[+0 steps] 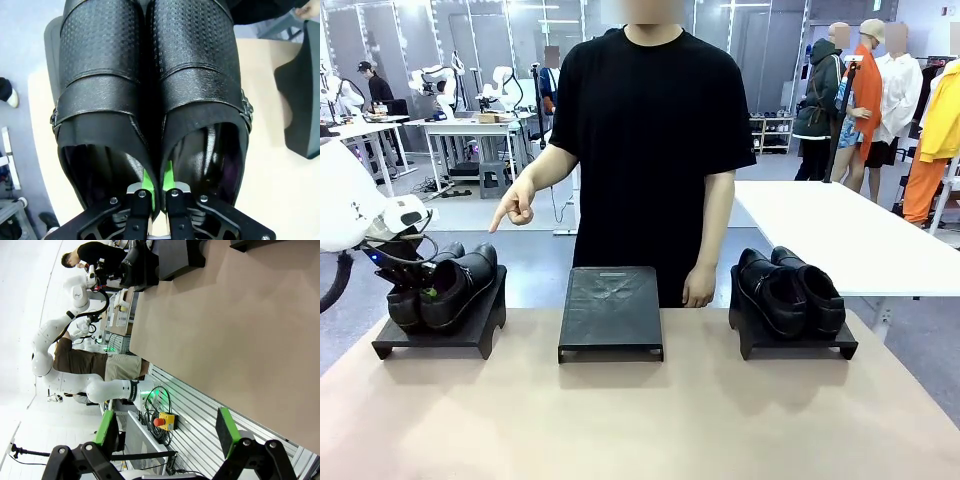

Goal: Place the shoes on the stand as instructed by the person.
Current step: Pick up another pair of Shoes and place it on the Shoes Stand indicated by the person.

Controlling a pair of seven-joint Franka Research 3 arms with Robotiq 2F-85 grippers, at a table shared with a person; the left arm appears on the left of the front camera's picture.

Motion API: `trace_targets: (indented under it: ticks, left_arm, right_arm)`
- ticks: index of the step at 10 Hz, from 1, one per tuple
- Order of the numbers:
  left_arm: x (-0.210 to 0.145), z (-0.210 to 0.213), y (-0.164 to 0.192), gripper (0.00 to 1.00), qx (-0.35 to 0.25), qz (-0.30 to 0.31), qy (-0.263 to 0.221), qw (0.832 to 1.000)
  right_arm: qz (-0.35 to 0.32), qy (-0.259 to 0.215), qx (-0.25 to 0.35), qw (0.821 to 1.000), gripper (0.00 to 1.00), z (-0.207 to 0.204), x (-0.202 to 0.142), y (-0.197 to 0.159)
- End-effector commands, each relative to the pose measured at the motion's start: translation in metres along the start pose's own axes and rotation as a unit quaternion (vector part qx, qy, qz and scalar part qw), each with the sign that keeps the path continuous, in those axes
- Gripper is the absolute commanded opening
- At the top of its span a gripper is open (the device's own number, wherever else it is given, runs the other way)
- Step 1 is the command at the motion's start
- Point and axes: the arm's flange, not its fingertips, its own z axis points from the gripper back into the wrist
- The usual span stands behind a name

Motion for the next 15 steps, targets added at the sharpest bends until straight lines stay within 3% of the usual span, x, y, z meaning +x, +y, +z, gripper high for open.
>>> trace_targets:
  ticks: [1, 4, 5, 6, 7, 8, 9, 11, 12, 13, 15]
  left_arm:
    - [0.011, -0.002, 0.007, 0.08, -0.003, -0.001, -0.019, 1.0]
    - [0.009, -0.007, 0.008, 0.1, 0.004, 0.003, -0.011, 1.0]
    - [0.008, -0.006, 0.008, 0.44, 0.003, 0.004, -0.012, 1.0]
    - [0.007, -0.003, 0.008, 0.47, -0.002, 0.006, -0.012, 1.0]
    - [0.006, -0.001, 0.007, 0.81, -0.001, 0.006, -0.016, 1.0]
    - [0.006, 0.0, 0.008, 0.84, -0.001, 0.008, -0.018, 1.0]
    - [0.004, 0.002, 0.008, 1.0, 0.002, 0.01, -0.02, 1.0]
    - [0.0, 0.013, 0.003, 1.0, -0.007, 0.006, -0.023, 1.0]
    - [-0.002, 0.02, -0.003, 0.88, -0.017, 0.004, -0.024, 1.0]
    - [-0.005, 0.026, -0.007, 0.98, -0.018, 0.001, -0.031, 0.999]
    - [-0.009, 0.029, -0.009, 1.0, -0.011, 0.015, -0.044, 0.999]
  right_arm:
    - [-0.003, -0.006, 0.002, 1.0, 1.0, 0.001, 0.002, 0.003]
    - [-0.003, -0.006, 0.002, 1.0, 1.0, 0.001, 0.002, 0.003]
    - [-0.003, -0.006, 0.002, 1.0, 1.0, 0.001, 0.002, 0.003]
    - [-0.003, -0.006, 0.002, 1.0, 1.0, 0.001, 0.002, 0.003]
    - [-0.003, -0.006, 0.002, 1.0, 1.0, 0.001, 0.002, 0.003]
    - [-0.003, -0.006, 0.002, 1.0, 1.0, 0.001, 0.002, 0.003]
    - [-0.003, -0.006, 0.002, 1.0, 1.0, 0.001, 0.002, 0.003]
    - [-0.003, -0.006, 0.002, 1.0, 1.0, 0.001, 0.002, 0.003]
    - [-0.003, -0.006, 0.002, 1.0, 1.0, 0.001, 0.002, 0.003]
    - [-0.003, -0.006, 0.002, 1.0, 1.0, 0.001, 0.002, 0.003]
    - [-0.003, -0.006, 0.002, 1.0, 1.0, 0.001, 0.002, 0.003]
